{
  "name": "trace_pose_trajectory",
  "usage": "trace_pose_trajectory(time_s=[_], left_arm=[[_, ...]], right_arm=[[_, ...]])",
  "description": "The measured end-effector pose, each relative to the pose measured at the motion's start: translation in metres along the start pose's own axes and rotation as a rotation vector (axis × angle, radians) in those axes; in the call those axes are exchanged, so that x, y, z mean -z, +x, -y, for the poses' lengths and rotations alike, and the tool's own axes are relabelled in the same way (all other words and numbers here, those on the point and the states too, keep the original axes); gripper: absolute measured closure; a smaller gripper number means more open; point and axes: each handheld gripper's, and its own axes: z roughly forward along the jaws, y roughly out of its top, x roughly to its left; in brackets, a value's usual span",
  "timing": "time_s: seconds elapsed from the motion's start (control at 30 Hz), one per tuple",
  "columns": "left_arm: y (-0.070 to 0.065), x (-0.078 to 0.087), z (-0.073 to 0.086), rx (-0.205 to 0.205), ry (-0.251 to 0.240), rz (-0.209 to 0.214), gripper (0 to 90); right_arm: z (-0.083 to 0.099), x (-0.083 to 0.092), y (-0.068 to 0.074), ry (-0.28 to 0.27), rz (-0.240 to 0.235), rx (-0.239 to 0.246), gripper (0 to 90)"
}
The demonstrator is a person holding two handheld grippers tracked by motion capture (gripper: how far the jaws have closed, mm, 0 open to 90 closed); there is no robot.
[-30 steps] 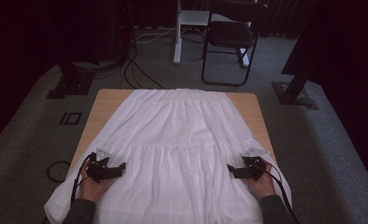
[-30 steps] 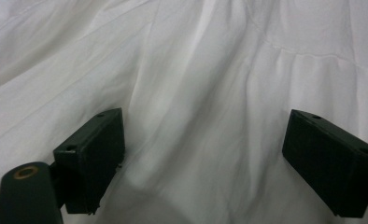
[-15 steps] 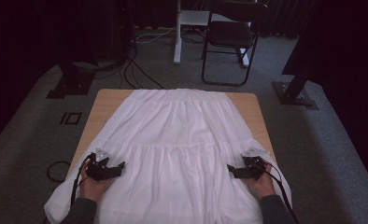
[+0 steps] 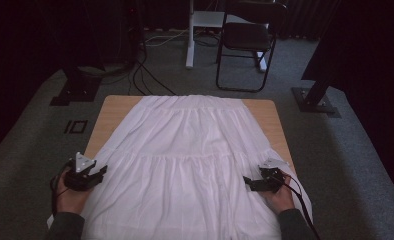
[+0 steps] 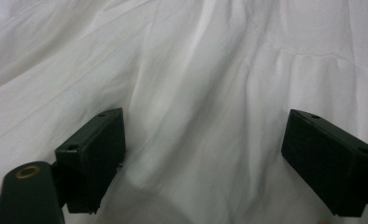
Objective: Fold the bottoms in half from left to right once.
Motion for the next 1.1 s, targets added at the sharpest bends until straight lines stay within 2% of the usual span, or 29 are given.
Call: trace_pose_trajectory(time_s=[0.03,0.07,0.1,0.13,0.17,0.2,0.3,0.37,0.43,0.47,0.7,0.87,1.0,1.1], left_arm=[[0.0,0.0,0.0,0.0,0.0,0.0,58.2],[0.012,-0.001,0.006,0.03,0.017,-0.018,58.7],[0.012,-0.001,0.006,0.03,0.017,-0.018,58.1],[0.023,-0.004,0.012,0.066,0.036,-0.038,55.4],[0.023,-0.004,0.012,0.066,0.036,-0.038,52.1],[0.03,-0.007,0.02,0.085,0.055,-0.026,49.5],[0.033,-0.01,0.028,0.104,0.065,-0.008,39.5],[0.037,-0.015,0.039,0.125,0.074,0.022,35.3],[0.039,-0.02,0.044,0.144,0.102,0.037,31.0],[0.038,-0.022,0.046,0.14,0.114,0.034,29.6],[0.036,-0.024,0.047,0.13,0.117,0.056,27.5],[0.034,-0.021,0.052,0.102,0.104,0.082,25.8],[0.031,-0.019,0.054,0.105,0.087,0.079,28.1],[0.03,-0.016,0.053,0.104,0.083,0.088,49.6]], right_arm=[[0.0,0.0,0.0,0.0,0.0,0.0,13.0],[0.0,0.0,0.0,0.0,0.0,0.0,13.0],[0.0,0.0,0.0,0.0,0.0,0.0,13.0],[0.0,0.0,0.0,0.0,0.0,0.0,13.1],[0.0,0.0,0.0,0.0,0.0,0.0,13.0],[0.0,0.0,0.0,0.0,0.0,0.0,13.0],[0.0,0.0,0.0,0.0,0.0,0.0,13.1],[0.0,0.0,0.0,0.0,0.0,0.0,13.0],[0.0,0.0,0.0,0.0,0.0,0.0,13.0],[0.0,0.0,0.0,0.0,0.0,0.0,13.1],[0.0,0.0,0.0,0.0,0.0,0.0,13.1],[0.0,0.0,0.0,0.0,0.0,-0.001,13.2],[0.0,0.0,0.0,0.0,0.0,0.0,13.3],[0.0,0.0,0.0,0.0,0.0,0.0,13.3]])
